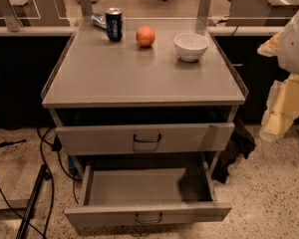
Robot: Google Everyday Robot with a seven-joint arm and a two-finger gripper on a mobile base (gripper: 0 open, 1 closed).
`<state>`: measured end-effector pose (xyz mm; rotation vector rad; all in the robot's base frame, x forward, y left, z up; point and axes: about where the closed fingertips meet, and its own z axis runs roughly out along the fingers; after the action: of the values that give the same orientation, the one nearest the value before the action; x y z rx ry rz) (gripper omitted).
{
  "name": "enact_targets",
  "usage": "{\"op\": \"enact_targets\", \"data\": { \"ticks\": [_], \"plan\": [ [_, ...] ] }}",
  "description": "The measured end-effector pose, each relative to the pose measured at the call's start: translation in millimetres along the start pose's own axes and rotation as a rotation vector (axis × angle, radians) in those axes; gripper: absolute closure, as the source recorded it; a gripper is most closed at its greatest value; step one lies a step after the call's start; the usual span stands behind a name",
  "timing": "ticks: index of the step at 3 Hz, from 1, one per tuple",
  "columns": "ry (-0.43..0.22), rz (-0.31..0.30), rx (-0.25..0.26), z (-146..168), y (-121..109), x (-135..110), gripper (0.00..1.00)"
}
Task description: Place pepsi can into middle drawer
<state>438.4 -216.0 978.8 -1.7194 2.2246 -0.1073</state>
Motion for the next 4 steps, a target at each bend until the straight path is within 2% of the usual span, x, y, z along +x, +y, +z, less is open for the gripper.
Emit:
{"op": "enact_targets", "data": {
  "ticks": [1, 2, 4],
  "plan": [
    [0.0, 0.0, 0.001, 0, 0, 0, 0.0],
    [-0.038, -0.005, 0.027, 9, -21, -17, 0.0],
    [-0.147, -0.019, 0.097, 51, -96, -83, 0.0]
  ]
}}
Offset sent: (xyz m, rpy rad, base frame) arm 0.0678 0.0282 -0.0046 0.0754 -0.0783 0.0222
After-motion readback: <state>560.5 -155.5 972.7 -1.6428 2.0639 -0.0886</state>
